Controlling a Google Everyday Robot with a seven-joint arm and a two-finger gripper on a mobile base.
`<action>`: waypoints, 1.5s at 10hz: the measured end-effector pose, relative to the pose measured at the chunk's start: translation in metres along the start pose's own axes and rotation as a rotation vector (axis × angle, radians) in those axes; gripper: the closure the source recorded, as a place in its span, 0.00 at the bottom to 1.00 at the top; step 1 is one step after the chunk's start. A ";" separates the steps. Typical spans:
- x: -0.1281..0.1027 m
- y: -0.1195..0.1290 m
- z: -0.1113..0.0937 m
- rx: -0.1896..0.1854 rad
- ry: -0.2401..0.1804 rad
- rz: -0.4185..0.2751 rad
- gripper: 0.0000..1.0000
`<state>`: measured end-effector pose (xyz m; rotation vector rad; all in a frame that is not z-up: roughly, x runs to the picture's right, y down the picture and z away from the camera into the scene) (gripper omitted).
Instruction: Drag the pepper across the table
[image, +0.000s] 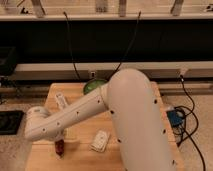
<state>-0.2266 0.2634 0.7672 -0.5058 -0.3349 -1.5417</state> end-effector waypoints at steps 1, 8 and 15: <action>0.000 -0.001 0.000 0.000 -0.001 -0.003 0.20; 0.000 -0.004 0.005 0.001 -0.008 -0.023 0.20; 0.001 -0.006 0.009 0.001 -0.015 -0.042 0.20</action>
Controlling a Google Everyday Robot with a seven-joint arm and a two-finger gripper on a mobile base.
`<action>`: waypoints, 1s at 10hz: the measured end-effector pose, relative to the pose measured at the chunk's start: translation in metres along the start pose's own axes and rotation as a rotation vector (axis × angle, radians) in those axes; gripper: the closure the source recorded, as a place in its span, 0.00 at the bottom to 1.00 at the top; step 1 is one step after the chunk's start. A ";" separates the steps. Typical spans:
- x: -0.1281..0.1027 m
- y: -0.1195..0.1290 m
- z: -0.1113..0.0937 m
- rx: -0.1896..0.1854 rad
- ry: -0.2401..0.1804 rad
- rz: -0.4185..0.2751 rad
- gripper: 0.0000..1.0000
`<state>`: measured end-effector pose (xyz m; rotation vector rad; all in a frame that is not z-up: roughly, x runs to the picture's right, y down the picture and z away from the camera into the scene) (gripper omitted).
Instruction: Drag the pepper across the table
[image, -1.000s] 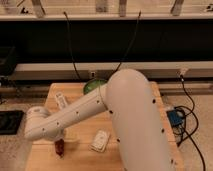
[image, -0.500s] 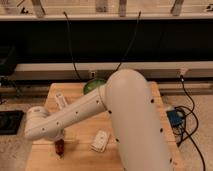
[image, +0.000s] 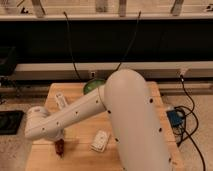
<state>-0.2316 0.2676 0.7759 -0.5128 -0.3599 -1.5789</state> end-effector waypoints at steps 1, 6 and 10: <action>0.000 0.000 0.001 -0.001 -0.001 -0.002 0.20; -0.001 -0.002 0.004 0.002 -0.006 -0.011 0.22; -0.002 -0.005 0.004 0.007 -0.010 -0.016 0.23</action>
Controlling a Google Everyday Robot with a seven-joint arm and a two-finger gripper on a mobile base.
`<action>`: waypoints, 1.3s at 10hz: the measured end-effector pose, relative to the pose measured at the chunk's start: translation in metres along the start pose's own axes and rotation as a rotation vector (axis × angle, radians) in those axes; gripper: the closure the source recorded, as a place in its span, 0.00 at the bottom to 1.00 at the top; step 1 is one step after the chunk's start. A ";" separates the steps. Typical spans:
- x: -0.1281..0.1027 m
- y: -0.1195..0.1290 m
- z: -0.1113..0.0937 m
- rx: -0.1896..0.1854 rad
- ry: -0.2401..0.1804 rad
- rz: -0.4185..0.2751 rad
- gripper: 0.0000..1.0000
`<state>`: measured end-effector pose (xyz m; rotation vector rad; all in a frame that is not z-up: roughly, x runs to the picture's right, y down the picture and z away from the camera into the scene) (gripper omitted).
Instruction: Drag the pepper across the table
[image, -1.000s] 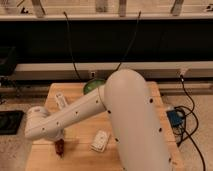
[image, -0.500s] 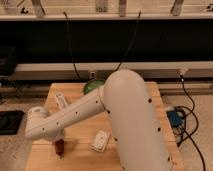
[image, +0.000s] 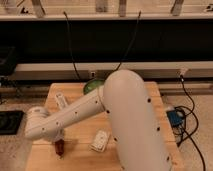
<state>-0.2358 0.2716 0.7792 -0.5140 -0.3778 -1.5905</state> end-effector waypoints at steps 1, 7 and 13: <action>0.000 0.000 0.000 0.001 -0.001 -0.001 0.33; 0.006 0.007 0.001 0.013 -0.006 0.003 0.35; 0.011 0.028 0.006 0.032 -0.013 0.010 0.86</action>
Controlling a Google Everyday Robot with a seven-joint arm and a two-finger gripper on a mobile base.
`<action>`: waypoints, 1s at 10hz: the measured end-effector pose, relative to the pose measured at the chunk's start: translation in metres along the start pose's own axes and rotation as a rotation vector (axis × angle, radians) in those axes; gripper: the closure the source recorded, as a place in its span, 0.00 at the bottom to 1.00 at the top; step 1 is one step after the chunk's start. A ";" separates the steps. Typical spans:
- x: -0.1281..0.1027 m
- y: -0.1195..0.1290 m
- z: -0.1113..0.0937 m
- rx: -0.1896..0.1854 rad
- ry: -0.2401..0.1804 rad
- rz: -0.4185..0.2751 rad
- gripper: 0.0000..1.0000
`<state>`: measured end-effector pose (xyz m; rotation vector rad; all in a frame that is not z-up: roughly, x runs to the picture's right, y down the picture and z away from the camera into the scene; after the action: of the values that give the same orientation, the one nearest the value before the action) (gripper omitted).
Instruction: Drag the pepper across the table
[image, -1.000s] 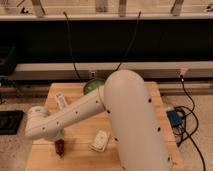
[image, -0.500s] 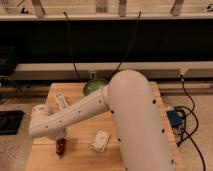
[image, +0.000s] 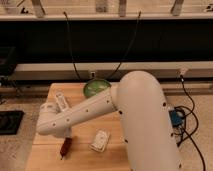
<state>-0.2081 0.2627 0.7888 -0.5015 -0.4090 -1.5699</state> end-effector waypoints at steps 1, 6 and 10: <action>0.001 -0.001 -0.001 0.003 0.000 0.002 0.84; 0.014 0.033 0.003 0.017 -0.002 0.040 0.92; 0.032 0.049 0.004 0.035 -0.001 0.050 0.92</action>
<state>-0.1598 0.2351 0.8076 -0.4821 -0.4207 -1.5116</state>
